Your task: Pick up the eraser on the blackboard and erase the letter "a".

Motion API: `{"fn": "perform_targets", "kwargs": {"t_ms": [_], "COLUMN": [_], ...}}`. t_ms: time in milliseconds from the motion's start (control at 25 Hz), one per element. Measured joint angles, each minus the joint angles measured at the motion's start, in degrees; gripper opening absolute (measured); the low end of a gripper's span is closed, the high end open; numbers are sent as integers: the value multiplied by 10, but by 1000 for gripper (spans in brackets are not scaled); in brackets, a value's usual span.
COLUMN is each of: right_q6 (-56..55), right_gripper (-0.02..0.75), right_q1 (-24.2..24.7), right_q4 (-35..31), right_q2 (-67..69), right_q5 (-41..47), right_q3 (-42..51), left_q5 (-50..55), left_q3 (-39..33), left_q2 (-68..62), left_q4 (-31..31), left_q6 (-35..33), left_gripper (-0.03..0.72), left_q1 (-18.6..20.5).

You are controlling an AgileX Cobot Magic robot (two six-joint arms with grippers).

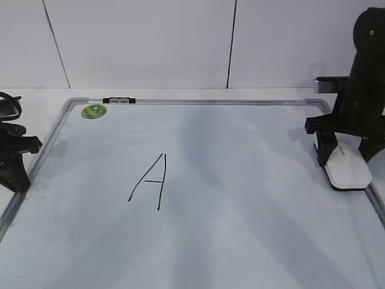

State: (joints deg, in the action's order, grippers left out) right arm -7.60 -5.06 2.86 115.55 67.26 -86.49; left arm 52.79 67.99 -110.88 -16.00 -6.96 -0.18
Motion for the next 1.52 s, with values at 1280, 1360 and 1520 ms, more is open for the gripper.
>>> {"fn": "perform_targets", "kwargs": {"t_ms": [1280, 1360, 1520], "right_q6": [0, 0, -5], "right_gripper": [601, 601, 601], "right_q1": [0, 0, 0], "right_q4": [1, 1, 5], "right_q2": [0, 0, 0], "right_q5": [13, 14, 19], "right_q3": [0, -2, -9], "left_q5": [-3, -4, -12], "left_q3": [0, 0, -4], "left_q2": [0, 0, 3], "left_q4": [-3, -3, -4], "left_q6": [-1, -1, -1], "left_gripper": [20, 25, 92], "left_q1": [0, 0, 0]}}
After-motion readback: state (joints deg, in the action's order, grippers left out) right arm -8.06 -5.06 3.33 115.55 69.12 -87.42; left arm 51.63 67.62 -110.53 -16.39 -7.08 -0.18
